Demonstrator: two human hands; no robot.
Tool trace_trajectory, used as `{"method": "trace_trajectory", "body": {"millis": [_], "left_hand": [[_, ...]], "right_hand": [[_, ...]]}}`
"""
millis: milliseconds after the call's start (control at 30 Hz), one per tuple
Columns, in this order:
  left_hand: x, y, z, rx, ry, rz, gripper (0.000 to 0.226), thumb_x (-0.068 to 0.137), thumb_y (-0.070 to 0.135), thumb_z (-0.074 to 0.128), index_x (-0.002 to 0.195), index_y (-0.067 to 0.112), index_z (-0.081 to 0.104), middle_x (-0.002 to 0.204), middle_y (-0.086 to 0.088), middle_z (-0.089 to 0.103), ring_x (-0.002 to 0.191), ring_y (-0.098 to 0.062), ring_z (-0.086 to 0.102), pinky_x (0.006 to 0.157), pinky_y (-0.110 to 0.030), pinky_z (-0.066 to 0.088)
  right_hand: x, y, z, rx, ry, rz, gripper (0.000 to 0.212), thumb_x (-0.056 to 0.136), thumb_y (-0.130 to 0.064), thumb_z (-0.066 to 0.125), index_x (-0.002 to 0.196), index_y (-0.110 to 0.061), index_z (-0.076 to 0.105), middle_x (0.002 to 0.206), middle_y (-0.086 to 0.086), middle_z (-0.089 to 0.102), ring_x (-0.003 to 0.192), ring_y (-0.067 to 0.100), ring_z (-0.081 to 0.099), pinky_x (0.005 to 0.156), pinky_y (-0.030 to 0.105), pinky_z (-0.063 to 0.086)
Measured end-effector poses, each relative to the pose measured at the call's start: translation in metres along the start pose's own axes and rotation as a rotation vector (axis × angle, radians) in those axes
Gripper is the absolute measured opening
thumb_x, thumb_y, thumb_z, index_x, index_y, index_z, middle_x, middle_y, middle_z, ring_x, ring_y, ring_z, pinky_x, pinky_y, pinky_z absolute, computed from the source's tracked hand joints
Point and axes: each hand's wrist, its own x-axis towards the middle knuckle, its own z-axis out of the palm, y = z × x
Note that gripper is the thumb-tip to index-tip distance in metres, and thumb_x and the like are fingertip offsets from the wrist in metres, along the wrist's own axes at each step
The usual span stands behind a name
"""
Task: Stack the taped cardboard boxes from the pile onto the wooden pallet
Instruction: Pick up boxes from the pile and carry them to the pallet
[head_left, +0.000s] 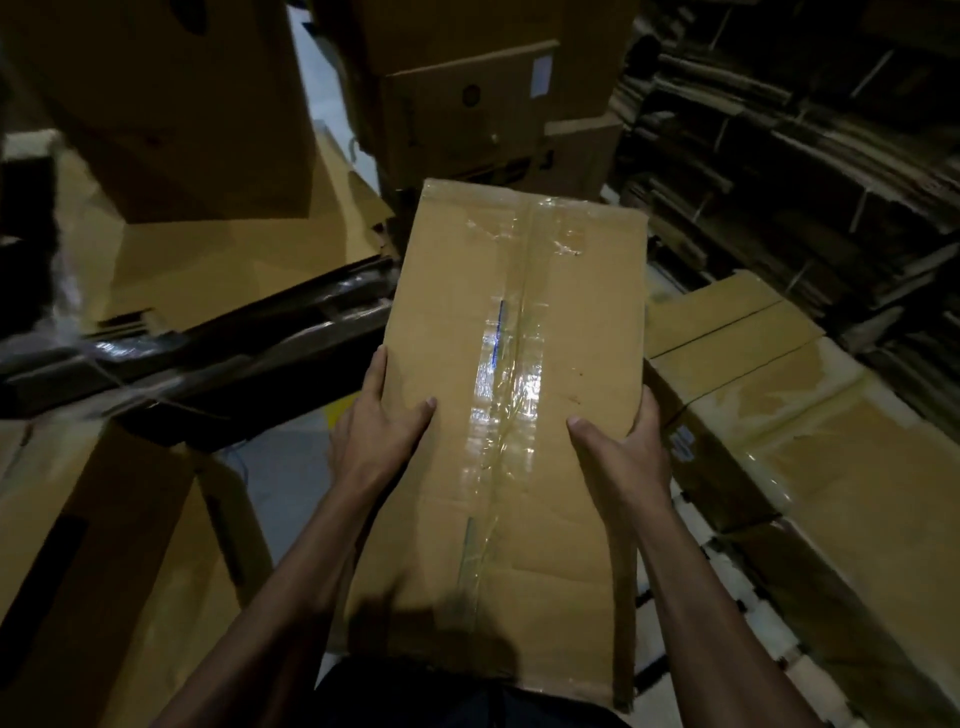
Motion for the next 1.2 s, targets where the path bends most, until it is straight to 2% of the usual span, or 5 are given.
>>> {"method": "trace_trajectory", "body": {"millis": [167, 500, 800, 900, 1200], "left_hand": [[0.104, 0.024, 0.014, 0.086, -0.15, 0.086, 0.086, 0.086, 0.059, 0.06, 0.153, 0.046, 0.008, 0.148, -0.007, 0.047, 0.129, -0.036, 0.047, 0.102, -0.046, 0.038], [0.211, 0.072, 0.054, 0.202, -0.381, 0.241, 0.086, 0.086, 0.063, 0.056, 0.153, 0.046, 0.005, 0.15, -0.01, 0.044, 0.131, -0.038, 0.046, 0.103, -0.049, 0.036], [0.236, 0.092, 0.108, 0.281, -0.457, 0.325, 0.087, 0.088, 0.063, 0.054, 0.155, 0.039, 0.005, 0.149, -0.008, 0.045, 0.127, -0.039, 0.049, 0.097, -0.047, 0.041], [0.246, 0.092, 0.124, 0.298, -0.494, 0.295, 0.088, 0.089, 0.061, 0.056, 0.156, 0.035, 0.004, 0.149, -0.009, 0.045, 0.128, -0.039, 0.047, 0.099, -0.047, 0.039], [0.298, 0.072, 0.178, 0.254, -0.661, 0.227, 0.087, 0.075, 0.068, 0.06, 0.148, 0.04, 0.021, 0.138, -0.004, 0.054, 0.12, -0.036, 0.054, 0.1, -0.054, 0.046]], "right_hand": [[0.047, -0.024, 0.028, 0.02, 0.164, 0.127, 0.095, 0.076, -0.045, 0.079, 0.153, -0.035, 0.023, 0.141, -0.001, 0.05, 0.128, 0.029, 0.047, 0.108, 0.053, 0.039], [0.097, -0.041, 0.042, 0.093, 0.417, 0.306, 0.09, 0.078, -0.044, 0.08, 0.151, -0.032, 0.029, 0.138, 0.0, 0.054, 0.126, 0.03, 0.051, 0.106, 0.047, 0.041], [0.125, -0.008, 0.039, 0.166, 0.465, 0.408, 0.087, 0.078, -0.045, 0.078, 0.149, -0.034, 0.029, 0.134, 0.0, 0.057, 0.122, 0.03, 0.053, 0.106, 0.05, 0.042], [0.132, 0.0, 0.043, 0.167, 0.48, 0.445, 0.084, 0.081, -0.043, 0.077, 0.149, -0.033, 0.03, 0.133, 0.0, 0.057, 0.121, 0.029, 0.053, 0.104, 0.043, 0.041], [0.173, 0.032, 0.08, 0.175, 0.522, 0.587, 0.077, 0.079, -0.048, 0.076, 0.143, -0.035, 0.035, 0.126, -0.002, 0.062, 0.114, 0.028, 0.058, 0.1, 0.046, 0.047]]}}
